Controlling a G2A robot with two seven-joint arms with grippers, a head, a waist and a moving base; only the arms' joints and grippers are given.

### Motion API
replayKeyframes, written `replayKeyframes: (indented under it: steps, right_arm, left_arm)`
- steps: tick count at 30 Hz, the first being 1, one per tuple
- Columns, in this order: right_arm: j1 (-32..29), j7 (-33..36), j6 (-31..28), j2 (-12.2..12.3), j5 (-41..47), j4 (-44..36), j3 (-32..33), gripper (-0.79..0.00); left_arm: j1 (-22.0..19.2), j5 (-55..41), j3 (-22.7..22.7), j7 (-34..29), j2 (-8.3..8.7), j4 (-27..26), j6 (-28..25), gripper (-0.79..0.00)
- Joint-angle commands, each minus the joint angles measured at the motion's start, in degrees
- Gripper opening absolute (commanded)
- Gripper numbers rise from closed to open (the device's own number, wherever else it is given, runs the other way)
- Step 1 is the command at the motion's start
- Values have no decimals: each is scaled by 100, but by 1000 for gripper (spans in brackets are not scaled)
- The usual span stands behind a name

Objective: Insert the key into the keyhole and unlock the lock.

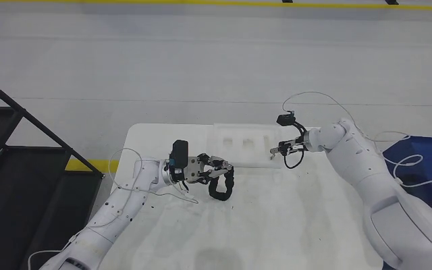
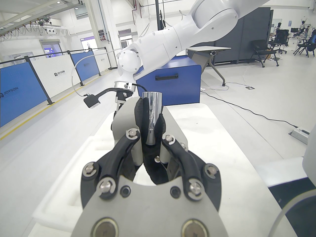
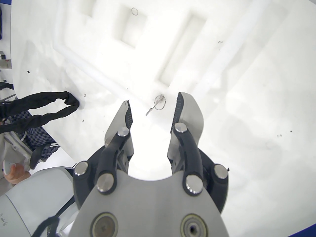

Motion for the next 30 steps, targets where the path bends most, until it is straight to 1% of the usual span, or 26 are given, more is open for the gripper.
replayKeyframes:
  steps: [1, 10, 18, 23, 29, 30]
  right_arm:
    - [-3, 32, 4, -8, -10, -46, 0, -425]
    - [-93, -7, 398, -77, -233, -180, -71, -422]
    - [-149, 15, 532, -157, -255, -162, -88, -434]
    - [-179, 18, 595, -197, -274, -110, -90, -477]
    - [-197, -7, 650, -250, -296, -35, -89, -585]
    - [-200, -12, 660, -259, -294, -17, -87, -582]
  left_arm:
    - [0, 0, 0, 0, 0, 0, 0, -785]
    - [0, 0, 0, 0, 0, 0, 0, -785]
    - [0, 0, 0, 0, 0, 0, 0, -785]
    - [0, 0, 0, 0, 0, 0, 0, -785]
    - [0, 0, 0, 0, 0, 0, 0, -785]
    - [0, 0, 0, 0, 0, 0, 0, -785]
